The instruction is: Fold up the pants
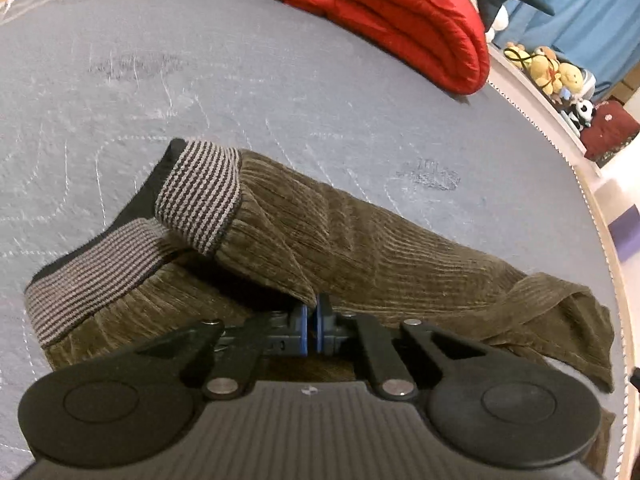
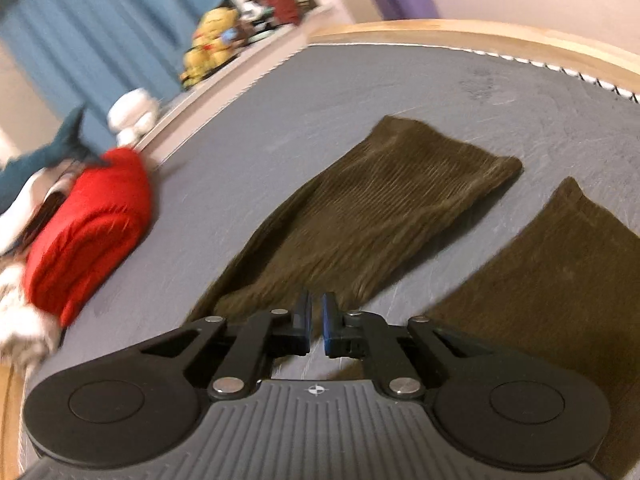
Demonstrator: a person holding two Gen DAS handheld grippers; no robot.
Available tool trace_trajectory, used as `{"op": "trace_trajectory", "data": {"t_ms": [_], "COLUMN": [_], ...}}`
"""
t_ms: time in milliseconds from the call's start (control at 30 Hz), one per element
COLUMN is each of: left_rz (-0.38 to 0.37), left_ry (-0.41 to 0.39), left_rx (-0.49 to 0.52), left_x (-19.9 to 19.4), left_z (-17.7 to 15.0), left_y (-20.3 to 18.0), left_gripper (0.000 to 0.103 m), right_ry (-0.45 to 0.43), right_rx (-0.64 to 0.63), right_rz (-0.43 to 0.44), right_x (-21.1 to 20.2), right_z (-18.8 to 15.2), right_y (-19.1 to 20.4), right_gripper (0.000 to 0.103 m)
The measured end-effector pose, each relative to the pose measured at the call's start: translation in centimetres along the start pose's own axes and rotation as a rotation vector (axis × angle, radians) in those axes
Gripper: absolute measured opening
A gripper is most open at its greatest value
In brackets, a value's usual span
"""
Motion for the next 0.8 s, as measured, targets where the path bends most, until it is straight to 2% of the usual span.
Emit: {"op": "trace_trajectory", "data": {"t_ms": [100, 167, 200, 233, 267, 300, 333, 367, 400, 500, 633, 667, 700, 767, 800], "left_rz": [-0.017, -0.045, -0.05, -0.052, -0.06, -0.077, -0.087, -0.09, -0.089, -0.082, -0.067, -0.06, -0.053, -0.043, -0.044], "left_ry": [0.036, 0.04, 0.047, 0.05, 0.048, 0.044, 0.043, 0.045, 0.047, 0.047, 0.036, 0.038, 0.045, 0.041, 0.034], "left_rx": [-0.045, -0.108, -0.124, -0.128, -0.138, -0.152, -0.158, -0.16, -0.166, -0.171, -0.155, -0.153, -0.149, -0.139, -0.132], "left_x": [0.5, 0.5, 0.5, 0.5, 0.5, 0.4, 0.4, 0.5, 0.6, 1.0, 1.5, 1.7, 2.0, 2.2, 2.2], "left_z": [0.1, 0.2, 0.3, 0.4, 0.6, 0.7, 0.8, 0.9, 0.8, 0.8, 1.3, 1.3, 1.2, 1.4, 1.5], "left_y": [0.7, 1.2, 1.4, 1.5, 1.4, 1.4, 1.4, 1.5, 1.6, 1.6, 1.1, 1.2, 1.2, 1.3, 1.3], "left_gripper": [0.009, 0.01, 0.017, 0.02, 0.024, 0.026, 0.028, 0.034, 0.038, 0.038, 0.037, 0.035, 0.032, 0.025, 0.018], "right_ry": [0.046, 0.081, 0.093, 0.098, 0.103, 0.111, 0.122, 0.132, 0.138, 0.141, 0.147, 0.141, 0.132, 0.116, 0.108], "right_rx": [0.073, 0.078, 0.076, 0.082, 0.092, 0.102, 0.109, 0.108, 0.1, 0.113, 0.09, 0.075, 0.059, 0.04, 0.056], "right_rz": [0.02, 0.034, 0.033, 0.031, 0.033, 0.034, 0.036, 0.034, 0.021, -0.026, -0.095, -0.122, -0.151, -0.208, -0.201], "right_x": [4.0, 7.3, 9.0, 10.7, 12.3, 13.8, 15.4, 16.8, 18.3, 22.0, 25.3, 25.7, 25.9, 25.6, 25.2], "right_z": [2.2, 3.4, 3.9, 4.4, 4.8, 5.1, 5.3, 5.4, 5.6, 5.8, 5.5, 5.5, 5.6, 5.6, 5.5], "right_y": [0.0, 0.8, 1.3, 1.7, 2.1, 2.5, 3.0, 3.4, 3.8, 4.0, 4.1, 4.0, 3.8, 3.2, 2.9], "right_gripper": [0.01, 0.01, 0.011, 0.012, 0.018, 0.031, 0.038, 0.051, 0.054, 0.054, 0.053, 0.043, 0.024, 0.01, 0.009]}}
Point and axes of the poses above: each gripper's, at about its wrist camera, not at the fingertips, and x roughly the way its jaws point, y to its left, z to its top, the point moved 10 cm from there along x, roughly the way its jaws point, and after that the axes turned 9 degrees about z, right-handed, at the moved point
